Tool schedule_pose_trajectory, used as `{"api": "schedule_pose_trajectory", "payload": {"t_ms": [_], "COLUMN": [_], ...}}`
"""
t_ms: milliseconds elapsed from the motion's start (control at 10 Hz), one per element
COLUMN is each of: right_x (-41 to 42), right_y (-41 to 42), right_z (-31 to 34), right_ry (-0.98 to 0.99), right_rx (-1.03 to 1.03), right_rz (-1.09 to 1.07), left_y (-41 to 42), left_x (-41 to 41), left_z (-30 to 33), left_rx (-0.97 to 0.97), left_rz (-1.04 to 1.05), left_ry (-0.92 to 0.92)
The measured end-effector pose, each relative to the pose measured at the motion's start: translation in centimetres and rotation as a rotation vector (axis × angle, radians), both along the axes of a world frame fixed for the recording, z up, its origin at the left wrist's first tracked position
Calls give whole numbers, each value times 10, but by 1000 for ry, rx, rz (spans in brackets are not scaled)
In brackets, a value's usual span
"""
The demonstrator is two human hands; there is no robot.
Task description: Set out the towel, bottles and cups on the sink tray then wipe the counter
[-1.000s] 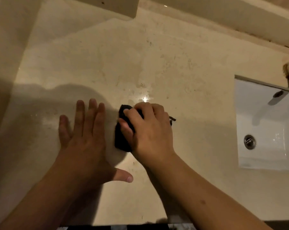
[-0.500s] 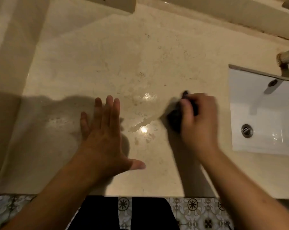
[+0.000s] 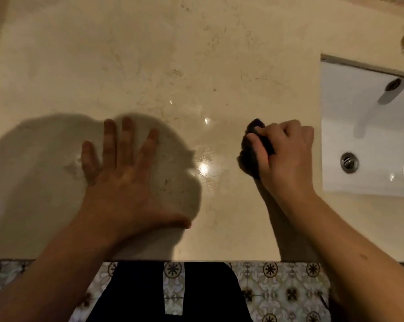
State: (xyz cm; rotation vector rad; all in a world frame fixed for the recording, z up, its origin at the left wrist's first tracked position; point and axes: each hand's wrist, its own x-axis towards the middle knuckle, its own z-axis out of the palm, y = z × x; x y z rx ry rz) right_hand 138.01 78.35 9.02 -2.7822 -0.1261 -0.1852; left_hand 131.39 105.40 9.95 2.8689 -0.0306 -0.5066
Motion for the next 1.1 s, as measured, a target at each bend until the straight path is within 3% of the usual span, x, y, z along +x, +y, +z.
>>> {"api": "schedule_pose_trajectory", "payload": {"t_ms": [100,200,300,400,500,600,1000,1100], "right_x": [17,16,-9,-42,-64,-64,-44,-46], "right_y": [-47,-46,13,69,78,56,-62,-79], "right_z": [10,23,35,35,18,7,16,33], "right_ry": [38,52,1,82,185,150,130,203], "right_rx": [-34,80,254,365,293,200,54,104], "right_rz": [-205,-374,-224,37,233,334,104,167], "left_y": [0,-7,-27,-47,-54,-56,-70,-81], "left_x": [1,-4,-14,-18,-19,-21,-15,-25], "left_z": [2,7,8,5,3,3,26,43], "left_rx": [-22,-45,-120,-106,-119,-64,94,116], "left_rz": [21,-13,-22,20,55,27,50,-3], "left_ry": [15,29,51,88,55,19,114,116]}}
